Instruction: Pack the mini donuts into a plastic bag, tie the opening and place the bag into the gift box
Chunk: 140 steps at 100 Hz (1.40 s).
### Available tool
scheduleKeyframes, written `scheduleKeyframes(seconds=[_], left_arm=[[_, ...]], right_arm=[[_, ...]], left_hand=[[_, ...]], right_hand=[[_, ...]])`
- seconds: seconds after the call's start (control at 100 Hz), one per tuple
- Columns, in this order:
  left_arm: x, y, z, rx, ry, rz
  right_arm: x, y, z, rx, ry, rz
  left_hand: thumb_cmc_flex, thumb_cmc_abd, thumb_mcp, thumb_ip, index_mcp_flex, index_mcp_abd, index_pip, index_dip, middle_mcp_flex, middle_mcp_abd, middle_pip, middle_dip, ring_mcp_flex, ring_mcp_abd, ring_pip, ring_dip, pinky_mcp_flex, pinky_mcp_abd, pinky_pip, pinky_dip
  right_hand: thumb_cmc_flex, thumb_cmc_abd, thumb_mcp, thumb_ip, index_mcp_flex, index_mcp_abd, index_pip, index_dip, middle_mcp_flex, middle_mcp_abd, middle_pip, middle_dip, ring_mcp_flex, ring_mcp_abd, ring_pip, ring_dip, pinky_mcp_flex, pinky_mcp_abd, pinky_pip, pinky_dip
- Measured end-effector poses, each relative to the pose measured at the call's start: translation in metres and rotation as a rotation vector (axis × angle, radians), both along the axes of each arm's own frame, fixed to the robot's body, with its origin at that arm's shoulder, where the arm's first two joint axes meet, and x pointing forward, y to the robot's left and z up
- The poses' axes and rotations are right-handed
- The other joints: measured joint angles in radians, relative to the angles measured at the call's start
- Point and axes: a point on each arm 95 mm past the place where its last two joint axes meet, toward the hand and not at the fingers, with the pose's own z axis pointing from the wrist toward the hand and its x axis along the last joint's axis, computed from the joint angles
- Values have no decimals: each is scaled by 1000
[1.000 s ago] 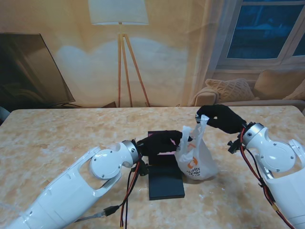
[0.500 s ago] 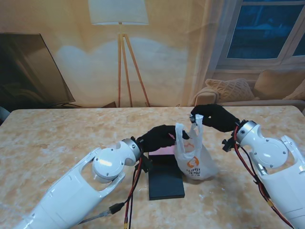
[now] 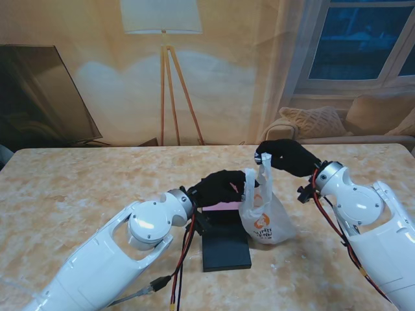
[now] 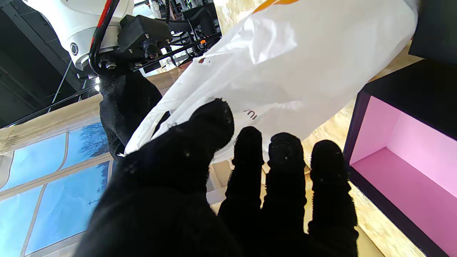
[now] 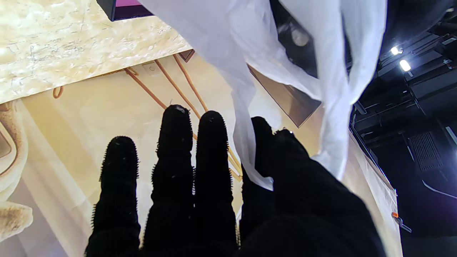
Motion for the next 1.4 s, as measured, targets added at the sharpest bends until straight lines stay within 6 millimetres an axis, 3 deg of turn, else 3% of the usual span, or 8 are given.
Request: scheduleKeyframes(seconds=[0.27, 0.67, 0.75, 0.82, 0.88, 1.07, 1.34, 1.4], left_arm=[[-3, -2, 1, -6, 13, 7], [1, 4, 2, 42, -65, -7], [3, 5, 3, 50, -123, 30], [5, 5, 4, 44, -149, 63], [7, 4, 4, 39, -148, 67], [8, -1, 1, 25, -114, 94], [6, -3, -2, 26, -66, 123], [5, -3, -3, 29, -55, 129]], right_arm=[[1, 5, -3, 20, 20, -14], [1, 12, -4, 18, 28, -39], [0, 13, -4, 23, 32, -36], [0, 14, -4, 32, 39, -34], [0, 15, -4, 37, 44, -34], [-1, 17, -4, 50, 54, -41], [0, 20, -5, 27, 23, -65], [0, 20, -5, 13, 11, -72]], left_hand=[[-11, -11, 3, -9, -39, 7, -33, -17, 8, -2, 18, 1, 10, -11, 13, 0, 11, 0, 8, 0], [237, 165, -233, 22, 49, -43, 77, 27, -48, 23, -190, -1, -57, 2, -120, 42, -56, 0, -24, 0], [118, 115, -38, 22, 102, -45, 137, 50, -121, 25, -120, -235, -96, 12, -208, -4, -65, 0, -46, -18], [37, 48, 76, 21, 144, -49, 197, 50, -134, 24, -156, -505, -143, 12, -340, -263, -78, 0, -89, -60], [12, -32, 111, -8, 168, -56, 225, 35, -134, 24, -193, -613, -152, 13, -394, -379, -81, 0, -109, -84], [-56, -126, 125, -49, 166, -56, 236, -4, -131, 24, -110, -582, -112, 13, -293, -316, -54, 0, -86, -85], [-115, -107, 149, -49, 120, 3, 147, -18, -129, 24, -70, -508, -102, 13, -243, -244, -50, 0, -75, -85], [-135, -83, 162, -24, 88, 15, 102, -18, -129, 24, -70, -499, -102, 13, -243, -241, -50, 0, -73, -85]], right_hand=[[0, 0, 5, 0, 0, 8, 0, 2, 0, 14, 0, 0, -8, 10, 3, 0, -4, 0, 2, 4], [0, -7, 37, 0, 6, 40, 0, 16, -11, 36, 10, -1, -16, 32, 24, 0, -16, 10, 16, 12], [0, -7, 37, 0, 6, 40, 0, 16, -11, 36, 11, -1, -16, 32, 25, 0, -16, 10, 16, 12], [0, -7, 37, 0, 6, 40, 0, 20, -11, 36, 11, -1, -16, 32, 25, 0, -16, 10, 16, 12], [0, -7, 37, 0, 6, 41, 0, 24, -11, 36, 11, -1, -17, 32, 25, 0, -16, 10, 16, 12], [0, -7, 37, 0, 6, 43, 0, 25, -11, 36, 11, -1, -27, 36, 25, 0, -19, 10, 16, 12], [0, -9, 46, 0, 6, 49, 0, 27, -36, 54, 14, -2, -39, 45, 25, 0, -29, 12, 26, 22], [5, -9, 49, 0, 6, 60, 2, 31, -48, 59, 13, -2, -57, 47, 26, 0, -31, 20, 26, 22]])
